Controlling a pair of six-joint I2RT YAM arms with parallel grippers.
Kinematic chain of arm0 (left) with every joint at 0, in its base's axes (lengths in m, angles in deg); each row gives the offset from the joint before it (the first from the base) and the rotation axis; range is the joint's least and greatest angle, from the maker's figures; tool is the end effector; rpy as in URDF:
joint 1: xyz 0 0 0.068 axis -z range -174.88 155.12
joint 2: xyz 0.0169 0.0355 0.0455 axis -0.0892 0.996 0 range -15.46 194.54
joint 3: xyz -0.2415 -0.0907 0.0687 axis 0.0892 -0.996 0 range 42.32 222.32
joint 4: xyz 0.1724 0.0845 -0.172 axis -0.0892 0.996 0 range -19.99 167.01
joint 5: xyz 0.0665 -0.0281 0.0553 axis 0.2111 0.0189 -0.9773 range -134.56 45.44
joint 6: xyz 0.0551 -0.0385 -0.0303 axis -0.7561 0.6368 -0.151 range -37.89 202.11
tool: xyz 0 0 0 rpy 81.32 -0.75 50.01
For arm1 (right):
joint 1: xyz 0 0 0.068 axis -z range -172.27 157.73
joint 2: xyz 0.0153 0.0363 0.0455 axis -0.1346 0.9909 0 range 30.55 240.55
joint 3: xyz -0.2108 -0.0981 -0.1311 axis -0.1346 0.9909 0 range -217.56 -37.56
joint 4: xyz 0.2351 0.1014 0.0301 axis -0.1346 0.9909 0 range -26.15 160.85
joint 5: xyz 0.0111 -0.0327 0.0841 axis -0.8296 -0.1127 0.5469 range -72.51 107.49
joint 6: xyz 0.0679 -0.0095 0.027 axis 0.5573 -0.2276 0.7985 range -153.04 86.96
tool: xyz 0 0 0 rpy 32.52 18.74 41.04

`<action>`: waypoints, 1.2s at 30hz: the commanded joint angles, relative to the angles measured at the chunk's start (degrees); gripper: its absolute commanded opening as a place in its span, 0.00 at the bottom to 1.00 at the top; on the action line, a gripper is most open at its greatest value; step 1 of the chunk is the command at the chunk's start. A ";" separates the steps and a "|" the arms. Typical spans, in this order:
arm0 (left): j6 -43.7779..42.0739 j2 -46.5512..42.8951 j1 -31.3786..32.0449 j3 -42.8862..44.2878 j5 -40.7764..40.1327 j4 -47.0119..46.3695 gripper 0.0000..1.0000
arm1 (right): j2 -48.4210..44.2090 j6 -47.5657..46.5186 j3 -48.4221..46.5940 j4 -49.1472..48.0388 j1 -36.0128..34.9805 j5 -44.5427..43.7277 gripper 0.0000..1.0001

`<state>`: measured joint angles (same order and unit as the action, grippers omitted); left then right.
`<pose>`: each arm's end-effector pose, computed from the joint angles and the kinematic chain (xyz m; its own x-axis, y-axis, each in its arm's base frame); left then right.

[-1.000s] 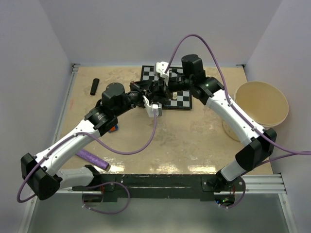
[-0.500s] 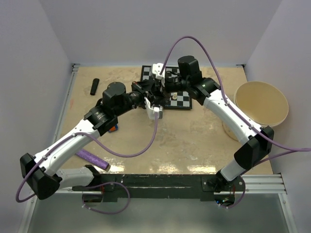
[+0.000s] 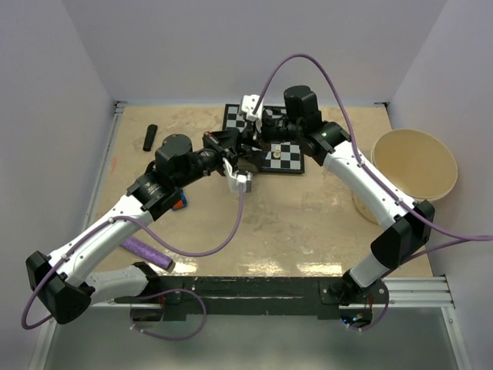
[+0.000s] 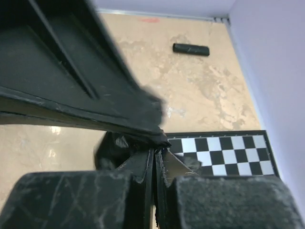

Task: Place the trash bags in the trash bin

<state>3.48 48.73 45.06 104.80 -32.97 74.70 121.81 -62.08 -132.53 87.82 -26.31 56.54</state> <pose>0.2096 -0.1919 0.3835 0.7498 0.6247 -0.2179 0.2380 0.0527 0.9698 0.2905 0.2430 0.4046 0.1980 -0.3212 -0.9261 -0.9475 0.1792 -0.2648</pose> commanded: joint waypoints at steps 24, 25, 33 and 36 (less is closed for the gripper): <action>1.81 6.39 -2.76 3.44 -1.05 -8.01 0.00 | -1.88 -0.24 -0.02 0.82 -1.64 5.06 0.00; 2.16 6.92 -3.20 3.09 -1.05 -8.55 0.00 | -1.97 -0.23 -1.07 1.43 -1.55 6.38 0.00; 1.03 1.92 -3.38 -0.60 4.22 1.54 0.00 | -0.48 1.71 -3.82 -4.10 -0.85 -5.89 0.00; -1.34 0.16 -3.29 0.62 5.19 3.13 0.00 | 1.45 -0.40 -1.01 -3.67 -0.85 -14.33 0.00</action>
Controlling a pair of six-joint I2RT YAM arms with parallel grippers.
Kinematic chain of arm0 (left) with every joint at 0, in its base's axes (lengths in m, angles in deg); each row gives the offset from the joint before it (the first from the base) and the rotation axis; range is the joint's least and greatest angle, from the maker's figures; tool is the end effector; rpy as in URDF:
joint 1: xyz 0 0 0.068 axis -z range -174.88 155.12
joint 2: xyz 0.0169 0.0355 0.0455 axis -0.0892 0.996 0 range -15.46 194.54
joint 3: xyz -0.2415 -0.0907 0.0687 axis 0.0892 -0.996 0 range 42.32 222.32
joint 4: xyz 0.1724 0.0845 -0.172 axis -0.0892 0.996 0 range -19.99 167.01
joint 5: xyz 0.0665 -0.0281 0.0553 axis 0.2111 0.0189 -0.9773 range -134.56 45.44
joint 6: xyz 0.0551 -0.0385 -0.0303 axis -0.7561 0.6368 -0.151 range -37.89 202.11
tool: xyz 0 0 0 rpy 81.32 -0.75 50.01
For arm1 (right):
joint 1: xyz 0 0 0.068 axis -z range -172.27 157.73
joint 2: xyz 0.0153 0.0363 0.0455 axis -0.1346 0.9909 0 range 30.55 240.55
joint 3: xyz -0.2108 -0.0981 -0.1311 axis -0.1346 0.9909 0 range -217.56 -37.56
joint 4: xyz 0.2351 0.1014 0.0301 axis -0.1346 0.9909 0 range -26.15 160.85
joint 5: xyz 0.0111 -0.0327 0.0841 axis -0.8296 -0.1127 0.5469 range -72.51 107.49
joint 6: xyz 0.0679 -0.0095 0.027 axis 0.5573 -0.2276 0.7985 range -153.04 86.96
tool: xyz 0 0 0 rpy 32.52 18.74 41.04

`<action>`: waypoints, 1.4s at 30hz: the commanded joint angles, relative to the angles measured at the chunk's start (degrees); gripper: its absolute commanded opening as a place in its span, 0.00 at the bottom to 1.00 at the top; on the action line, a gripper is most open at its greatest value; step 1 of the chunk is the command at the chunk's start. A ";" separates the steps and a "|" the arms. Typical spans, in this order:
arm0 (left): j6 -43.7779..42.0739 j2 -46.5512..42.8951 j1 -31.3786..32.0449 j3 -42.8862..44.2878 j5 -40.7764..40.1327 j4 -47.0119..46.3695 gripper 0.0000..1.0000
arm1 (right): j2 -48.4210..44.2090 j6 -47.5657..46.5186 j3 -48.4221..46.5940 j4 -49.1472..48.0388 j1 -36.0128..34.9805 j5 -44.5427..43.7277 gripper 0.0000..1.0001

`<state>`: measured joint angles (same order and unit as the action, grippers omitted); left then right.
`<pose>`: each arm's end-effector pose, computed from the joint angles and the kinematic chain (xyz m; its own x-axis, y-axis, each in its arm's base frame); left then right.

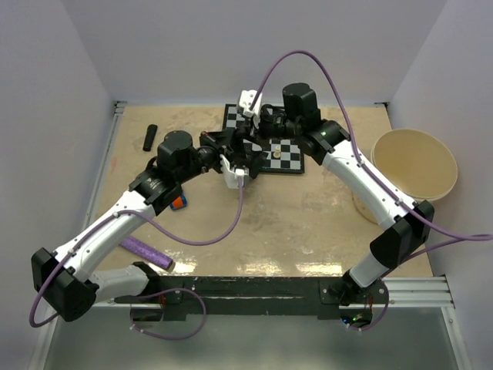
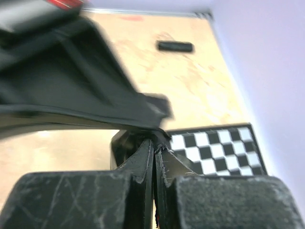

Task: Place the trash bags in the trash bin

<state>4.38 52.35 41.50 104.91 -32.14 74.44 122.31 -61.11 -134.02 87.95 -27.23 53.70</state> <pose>0.2338 -0.1889 0.3676 0.7042 0.6664 -0.2448 0.2913 0.0432 0.9557 0.2906 0.2476 0.4097 0.1924 -0.3288 -0.9246 -0.9390 0.2121 -0.2708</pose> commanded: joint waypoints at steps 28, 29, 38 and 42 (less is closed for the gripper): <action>2.41 1.89 -4.82 5.36 2.95 -6.79 0.00 | -4.49 0.56 3.39 -3.00 -0.02 6.85 0.00; 3.02 1.54 -4.92 4.31 3.13 -7.67 0.00 | -5.27 0.39 2.87 -2.31 -0.02 6.51 0.00; 0.05 -4.96 -5.71 -6.50 8.05 -18.04 0.00 | -5.03 12.22 -6.53 -1.49 13.58 22.83 0.44; -0.93 -7.78 -5.62 -10.02 10.77 -23.04 0.00 | -2.30 19.99 -6.81 -7.65 17.91 27.61 0.65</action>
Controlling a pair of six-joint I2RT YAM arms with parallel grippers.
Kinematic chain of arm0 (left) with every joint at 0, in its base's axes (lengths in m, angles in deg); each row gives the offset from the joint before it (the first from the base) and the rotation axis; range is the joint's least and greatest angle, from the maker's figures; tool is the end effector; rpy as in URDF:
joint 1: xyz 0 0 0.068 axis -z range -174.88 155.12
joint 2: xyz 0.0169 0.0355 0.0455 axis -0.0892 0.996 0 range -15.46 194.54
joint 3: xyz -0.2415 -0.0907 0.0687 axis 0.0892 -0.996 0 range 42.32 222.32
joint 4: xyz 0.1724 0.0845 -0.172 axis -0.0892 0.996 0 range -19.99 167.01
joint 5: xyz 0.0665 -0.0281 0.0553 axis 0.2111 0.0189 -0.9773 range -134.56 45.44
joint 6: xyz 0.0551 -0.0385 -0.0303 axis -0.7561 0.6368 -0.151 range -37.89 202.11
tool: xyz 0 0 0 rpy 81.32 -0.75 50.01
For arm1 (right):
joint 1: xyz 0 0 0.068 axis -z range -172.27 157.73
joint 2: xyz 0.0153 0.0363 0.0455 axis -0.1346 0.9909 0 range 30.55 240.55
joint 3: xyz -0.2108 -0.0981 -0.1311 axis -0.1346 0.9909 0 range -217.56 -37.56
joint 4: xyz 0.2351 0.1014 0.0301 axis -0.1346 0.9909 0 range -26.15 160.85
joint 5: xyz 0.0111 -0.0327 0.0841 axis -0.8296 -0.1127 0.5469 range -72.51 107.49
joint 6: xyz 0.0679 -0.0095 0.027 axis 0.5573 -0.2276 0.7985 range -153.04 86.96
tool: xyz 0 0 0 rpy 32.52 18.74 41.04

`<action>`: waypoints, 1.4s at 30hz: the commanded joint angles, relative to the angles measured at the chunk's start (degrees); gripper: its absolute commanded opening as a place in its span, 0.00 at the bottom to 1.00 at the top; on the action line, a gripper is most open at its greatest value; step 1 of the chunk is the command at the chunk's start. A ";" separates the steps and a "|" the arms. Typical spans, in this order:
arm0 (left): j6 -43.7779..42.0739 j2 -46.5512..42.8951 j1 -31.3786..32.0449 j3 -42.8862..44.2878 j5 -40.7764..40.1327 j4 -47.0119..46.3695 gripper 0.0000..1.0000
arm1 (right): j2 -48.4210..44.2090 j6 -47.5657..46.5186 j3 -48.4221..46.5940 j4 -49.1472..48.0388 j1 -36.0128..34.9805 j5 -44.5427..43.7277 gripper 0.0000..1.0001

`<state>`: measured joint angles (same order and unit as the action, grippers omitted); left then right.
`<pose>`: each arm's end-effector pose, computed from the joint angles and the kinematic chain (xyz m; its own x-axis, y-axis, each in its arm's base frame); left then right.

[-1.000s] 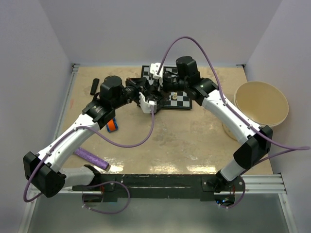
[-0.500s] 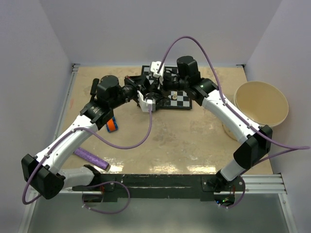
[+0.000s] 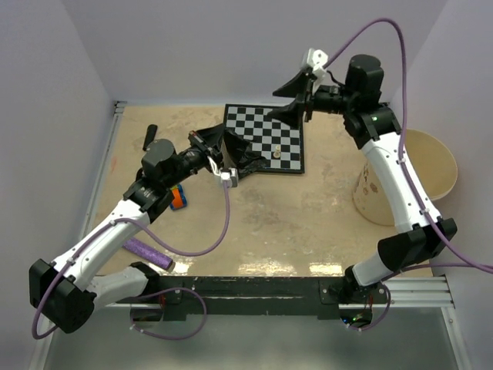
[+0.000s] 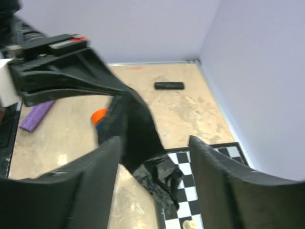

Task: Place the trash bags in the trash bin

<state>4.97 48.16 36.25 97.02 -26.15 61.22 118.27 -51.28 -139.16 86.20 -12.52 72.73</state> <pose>0.2340 -0.1642 0.3661 0.7414 0.6328 -0.2233 0.1713 0.1433 0.9747 0.2990 0.1642 0.4712 0.1693 -0.1277 -0.9773 -0.9547 0.2249 -0.1948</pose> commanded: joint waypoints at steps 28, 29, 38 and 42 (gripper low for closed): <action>1.03 -6.31 2.53 -7.85 6.81 -20.73 0.00 | 5.61 17.36 6.59 -21.04 -7.08 7.33 0.62; 1.03 -6.31 2.53 -7.68 6.72 -20.91 0.00 | 5.79 17.36 6.59 -20.77 -7.17 7.68 0.62; 0.68 -5.61 2.53 -7.41 6.28 -20.65 0.00 | 7.28 20.44 6.24 -24.19 -7.96 8.74 0.37; 0.94 -4.82 2.53 -6.71 4.79 -19.68 0.00 | 7.99 21.14 4.84 -24.81 -7.88 8.83 0.18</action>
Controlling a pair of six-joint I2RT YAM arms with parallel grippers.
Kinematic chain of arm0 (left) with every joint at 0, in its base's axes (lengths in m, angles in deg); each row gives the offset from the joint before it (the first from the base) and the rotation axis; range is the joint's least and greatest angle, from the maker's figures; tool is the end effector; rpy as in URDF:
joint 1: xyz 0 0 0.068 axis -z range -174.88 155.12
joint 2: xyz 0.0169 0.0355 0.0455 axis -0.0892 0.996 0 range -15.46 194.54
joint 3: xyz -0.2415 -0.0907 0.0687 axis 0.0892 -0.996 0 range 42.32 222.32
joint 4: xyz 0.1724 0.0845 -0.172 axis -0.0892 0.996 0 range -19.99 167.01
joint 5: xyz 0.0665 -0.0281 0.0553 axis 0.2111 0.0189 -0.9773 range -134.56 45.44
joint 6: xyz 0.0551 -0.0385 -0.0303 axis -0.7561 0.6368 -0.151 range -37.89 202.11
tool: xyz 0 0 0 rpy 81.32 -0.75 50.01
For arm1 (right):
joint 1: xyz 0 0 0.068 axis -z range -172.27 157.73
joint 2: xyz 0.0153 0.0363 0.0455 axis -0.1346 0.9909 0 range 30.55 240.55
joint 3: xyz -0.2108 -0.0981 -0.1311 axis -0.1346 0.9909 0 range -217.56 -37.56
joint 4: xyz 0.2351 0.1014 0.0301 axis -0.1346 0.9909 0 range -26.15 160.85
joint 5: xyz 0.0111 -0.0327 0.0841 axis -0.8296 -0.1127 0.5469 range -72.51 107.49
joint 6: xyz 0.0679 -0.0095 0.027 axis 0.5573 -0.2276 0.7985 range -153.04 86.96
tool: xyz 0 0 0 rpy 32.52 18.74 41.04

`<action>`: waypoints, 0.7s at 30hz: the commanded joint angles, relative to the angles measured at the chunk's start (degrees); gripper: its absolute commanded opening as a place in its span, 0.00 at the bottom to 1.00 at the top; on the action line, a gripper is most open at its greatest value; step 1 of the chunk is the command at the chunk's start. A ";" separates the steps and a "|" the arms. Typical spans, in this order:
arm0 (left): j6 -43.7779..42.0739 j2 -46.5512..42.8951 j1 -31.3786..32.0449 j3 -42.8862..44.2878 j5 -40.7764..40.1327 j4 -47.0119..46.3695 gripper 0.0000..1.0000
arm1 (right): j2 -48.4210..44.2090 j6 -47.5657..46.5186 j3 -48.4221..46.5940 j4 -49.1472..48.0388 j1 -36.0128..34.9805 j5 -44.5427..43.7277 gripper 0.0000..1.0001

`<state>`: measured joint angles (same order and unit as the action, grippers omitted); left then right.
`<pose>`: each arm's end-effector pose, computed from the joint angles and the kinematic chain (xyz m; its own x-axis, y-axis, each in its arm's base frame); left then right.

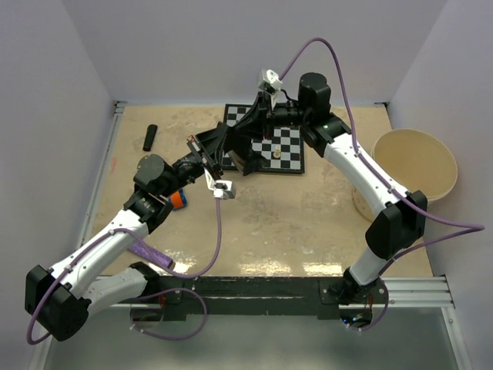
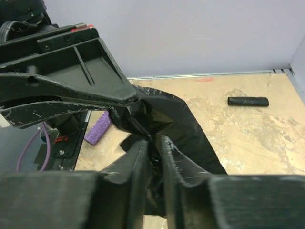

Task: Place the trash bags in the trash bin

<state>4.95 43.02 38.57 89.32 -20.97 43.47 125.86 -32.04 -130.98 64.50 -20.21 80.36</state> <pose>0.2026 -0.1636 0.3780 0.8551 0.5059 -0.1132 -0.0274 0.2622 0.9646 0.3179 0.2306 0.4177 -0.0564 -0.0209 -0.9982 -0.9983 -0.0134 0.0567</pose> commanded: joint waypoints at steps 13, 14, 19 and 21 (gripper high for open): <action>47.53 -3.53 -10.76 15.85 -17.81 22.75 0.66 | 3.57 25.87 -1.94 -20.83 4.65 13.32 0.00; 47.89 -5.46 -11.82 14.01 -15.36 23.90 0.58 | 3.74 27.90 -1.67 -22.69 4.65 13.59 0.01; 50.87 -4.53 -12.36 14.42 3.27 32.33 0.19 | 4.89 32.05 -1.84 -26.04 3.95 13.95 0.02; 55.00 0.38 -12.45 19.16 10.38 35.49 0.13 | 5.24 32.05 -2.55 -25.43 3.25 13.94 0.01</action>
<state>49.95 35.72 26.20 103.12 -26.91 69.13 131.23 -5.60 -132.67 44.52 -15.47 91.97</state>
